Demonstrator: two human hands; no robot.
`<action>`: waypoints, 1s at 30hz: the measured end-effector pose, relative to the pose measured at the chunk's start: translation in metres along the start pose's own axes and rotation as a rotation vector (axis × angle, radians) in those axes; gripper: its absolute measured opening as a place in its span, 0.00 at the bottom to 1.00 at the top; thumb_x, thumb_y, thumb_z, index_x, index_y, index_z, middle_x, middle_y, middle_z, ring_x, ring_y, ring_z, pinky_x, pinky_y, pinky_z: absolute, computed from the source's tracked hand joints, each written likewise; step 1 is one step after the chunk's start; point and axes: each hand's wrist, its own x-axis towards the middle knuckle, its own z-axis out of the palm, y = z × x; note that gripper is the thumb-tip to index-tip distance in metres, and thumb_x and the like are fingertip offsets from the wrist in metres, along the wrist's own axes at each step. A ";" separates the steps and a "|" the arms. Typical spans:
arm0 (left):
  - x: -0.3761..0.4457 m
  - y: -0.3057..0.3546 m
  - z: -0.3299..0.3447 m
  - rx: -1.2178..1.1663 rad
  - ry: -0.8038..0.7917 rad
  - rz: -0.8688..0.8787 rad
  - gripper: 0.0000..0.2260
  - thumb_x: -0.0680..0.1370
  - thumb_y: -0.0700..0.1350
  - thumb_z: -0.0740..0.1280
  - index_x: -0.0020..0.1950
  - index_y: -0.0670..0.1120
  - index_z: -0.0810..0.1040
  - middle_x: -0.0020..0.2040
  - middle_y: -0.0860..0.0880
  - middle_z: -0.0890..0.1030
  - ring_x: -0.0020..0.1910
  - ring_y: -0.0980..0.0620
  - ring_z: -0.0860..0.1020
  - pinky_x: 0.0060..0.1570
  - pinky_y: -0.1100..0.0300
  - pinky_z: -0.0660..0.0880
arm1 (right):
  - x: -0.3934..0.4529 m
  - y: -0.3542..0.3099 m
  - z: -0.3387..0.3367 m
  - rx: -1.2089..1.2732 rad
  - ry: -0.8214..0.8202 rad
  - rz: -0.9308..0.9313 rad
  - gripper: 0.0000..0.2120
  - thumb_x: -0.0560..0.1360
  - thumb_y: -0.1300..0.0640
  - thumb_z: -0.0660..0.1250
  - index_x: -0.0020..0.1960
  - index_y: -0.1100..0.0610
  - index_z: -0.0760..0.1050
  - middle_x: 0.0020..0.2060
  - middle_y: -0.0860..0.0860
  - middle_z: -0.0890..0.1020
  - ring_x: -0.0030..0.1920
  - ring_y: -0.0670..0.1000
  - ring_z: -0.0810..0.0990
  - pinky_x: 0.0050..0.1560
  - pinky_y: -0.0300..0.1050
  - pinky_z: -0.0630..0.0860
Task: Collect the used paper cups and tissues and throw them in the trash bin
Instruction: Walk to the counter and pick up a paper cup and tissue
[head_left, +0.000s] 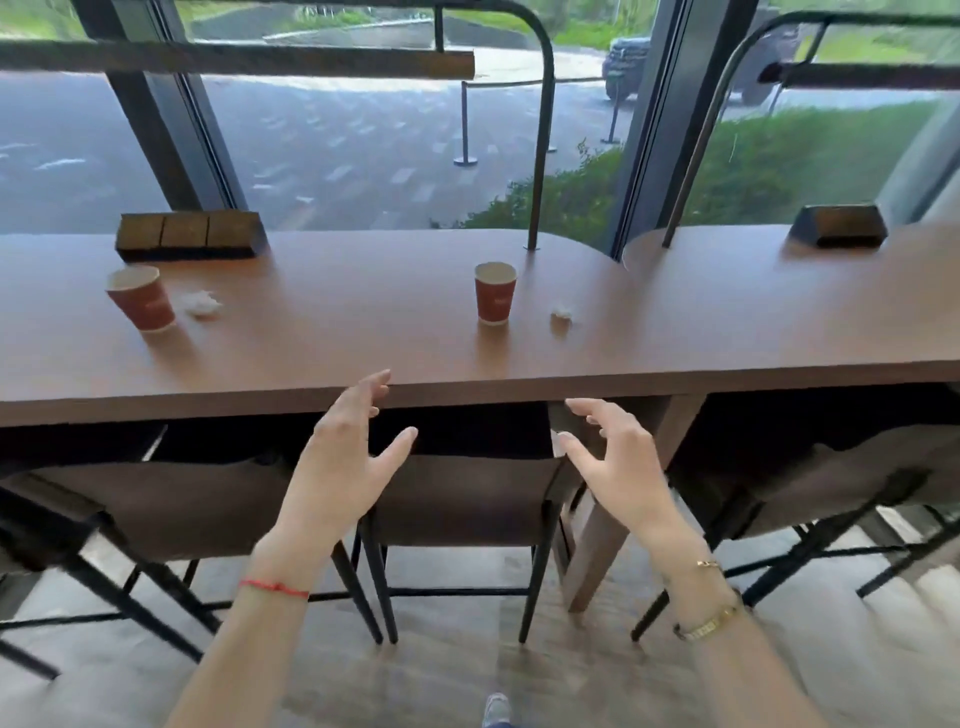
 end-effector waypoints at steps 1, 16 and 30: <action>0.023 0.002 0.010 -0.004 0.003 0.006 0.30 0.74 0.51 0.71 0.74 0.50 0.65 0.63 0.54 0.75 0.56 0.56 0.75 0.56 0.61 0.71 | 0.025 0.008 -0.002 -0.010 0.008 -0.005 0.18 0.74 0.53 0.70 0.63 0.52 0.75 0.56 0.44 0.80 0.57 0.45 0.75 0.58 0.32 0.69; 0.251 -0.007 0.132 -0.086 -0.136 -0.106 0.50 0.67 0.56 0.77 0.79 0.47 0.51 0.74 0.46 0.64 0.70 0.46 0.67 0.68 0.46 0.66 | 0.261 0.091 0.026 -0.163 -0.089 0.110 0.20 0.77 0.50 0.66 0.64 0.59 0.74 0.60 0.56 0.78 0.61 0.57 0.74 0.62 0.50 0.71; 0.287 -0.021 0.164 -0.177 -0.151 -0.140 0.43 0.66 0.51 0.78 0.75 0.48 0.60 0.55 0.51 0.78 0.54 0.51 0.78 0.56 0.55 0.74 | 0.287 0.103 0.058 -0.143 -0.071 0.150 0.06 0.76 0.56 0.67 0.48 0.58 0.79 0.46 0.53 0.78 0.44 0.53 0.80 0.47 0.45 0.75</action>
